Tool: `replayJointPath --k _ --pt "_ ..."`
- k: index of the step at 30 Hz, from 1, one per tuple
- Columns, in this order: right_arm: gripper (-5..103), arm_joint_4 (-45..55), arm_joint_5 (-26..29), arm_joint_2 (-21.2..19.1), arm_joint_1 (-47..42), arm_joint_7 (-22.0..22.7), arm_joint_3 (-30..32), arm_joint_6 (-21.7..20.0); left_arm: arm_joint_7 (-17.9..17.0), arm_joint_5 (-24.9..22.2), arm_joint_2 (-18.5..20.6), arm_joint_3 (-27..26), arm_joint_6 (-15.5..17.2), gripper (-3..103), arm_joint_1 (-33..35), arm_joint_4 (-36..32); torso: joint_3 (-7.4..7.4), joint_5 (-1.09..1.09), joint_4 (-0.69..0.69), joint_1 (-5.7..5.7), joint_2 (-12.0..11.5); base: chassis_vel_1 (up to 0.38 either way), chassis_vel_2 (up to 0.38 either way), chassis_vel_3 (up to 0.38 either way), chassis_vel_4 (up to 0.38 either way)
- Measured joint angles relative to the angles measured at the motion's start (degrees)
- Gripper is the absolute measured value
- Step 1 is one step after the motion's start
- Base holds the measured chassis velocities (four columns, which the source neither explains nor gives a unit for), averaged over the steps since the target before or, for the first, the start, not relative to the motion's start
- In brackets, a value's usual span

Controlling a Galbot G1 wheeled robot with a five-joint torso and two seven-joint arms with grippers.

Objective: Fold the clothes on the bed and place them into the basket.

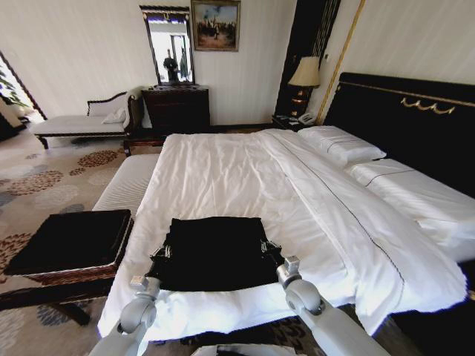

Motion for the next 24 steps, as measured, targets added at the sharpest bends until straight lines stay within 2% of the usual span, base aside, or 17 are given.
replayJointPath --k 5,24 --pt "2 0.0 -0.4 -0.2 -1.4 -0.1 0.4 0.3 0.0 1.7 -0.4 0.5 -0.4 2 0.3 0.5 0.0 0.0 0.0 0.01 0.0 0.0 0.0 0.0 0.0" --pt "2 2.8 -2.4 -1.6 -6.7 -0.8 3.5 2.0 0.1 2.8 -0.2 0.7 -0.9 2 1.7 -0.3 0.0 0.01 0.0 0.01 0.0 0.0 0.0 0.0 0.0"
